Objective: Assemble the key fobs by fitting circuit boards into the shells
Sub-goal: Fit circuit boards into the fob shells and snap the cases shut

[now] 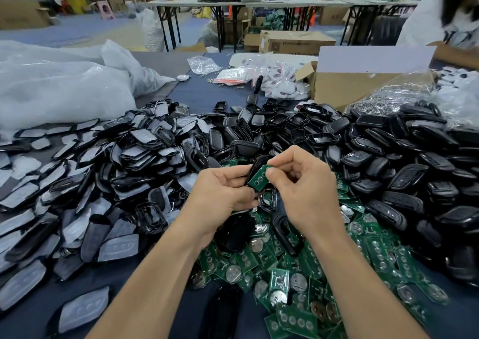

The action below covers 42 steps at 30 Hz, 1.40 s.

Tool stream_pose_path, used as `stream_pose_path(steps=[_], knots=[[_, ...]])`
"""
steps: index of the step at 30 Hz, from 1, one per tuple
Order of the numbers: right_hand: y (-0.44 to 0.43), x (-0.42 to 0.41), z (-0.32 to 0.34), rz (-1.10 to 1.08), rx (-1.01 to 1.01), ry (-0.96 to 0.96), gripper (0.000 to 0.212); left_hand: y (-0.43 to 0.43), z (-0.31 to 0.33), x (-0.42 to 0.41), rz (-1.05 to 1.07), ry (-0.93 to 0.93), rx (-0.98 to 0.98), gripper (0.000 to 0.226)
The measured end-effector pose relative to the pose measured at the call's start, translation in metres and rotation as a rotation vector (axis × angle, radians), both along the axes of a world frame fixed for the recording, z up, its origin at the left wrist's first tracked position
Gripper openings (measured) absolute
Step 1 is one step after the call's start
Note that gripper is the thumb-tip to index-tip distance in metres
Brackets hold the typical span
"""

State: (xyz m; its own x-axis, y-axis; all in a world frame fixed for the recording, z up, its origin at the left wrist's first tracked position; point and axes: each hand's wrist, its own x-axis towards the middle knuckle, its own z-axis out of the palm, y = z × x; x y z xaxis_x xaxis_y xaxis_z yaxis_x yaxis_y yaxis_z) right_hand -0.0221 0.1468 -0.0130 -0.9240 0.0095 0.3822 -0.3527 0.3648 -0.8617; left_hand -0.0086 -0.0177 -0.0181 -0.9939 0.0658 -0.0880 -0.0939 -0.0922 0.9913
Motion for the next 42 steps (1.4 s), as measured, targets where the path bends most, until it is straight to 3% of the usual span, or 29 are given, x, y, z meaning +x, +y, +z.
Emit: stream_pose_path(steps=[10, 21, 31, 38, 42], knots=[[-0.007, 0.003, -0.008, -0.07, 0.144, 0.069, 0.022, 0.003, 0.003, 0.002, 0.03, 0.008, -0.077, 0.054], [-0.015, 0.008, -0.006, -0.068, 0.013, -0.004, 0.026, -0.005, 0.007, 0.006, 0.054, 0.004, -0.135, 0.066], [-0.012, 0.01, -0.006, -0.16, 0.255, 0.082, 0.018, -0.003, 0.008, 0.006, 0.037, 0.004, -0.232, 0.058], [-0.013, 0.011, -0.008, -0.131, 0.273, 0.141, 0.017, -0.001, 0.011, 0.007, 0.062, -0.019, -0.34, 0.053], [-0.012, 0.013, -0.01, -0.097, 0.202, 0.138, 0.018, -0.001, 0.009, 0.008, 0.068, -0.009, -0.301, 0.052]])
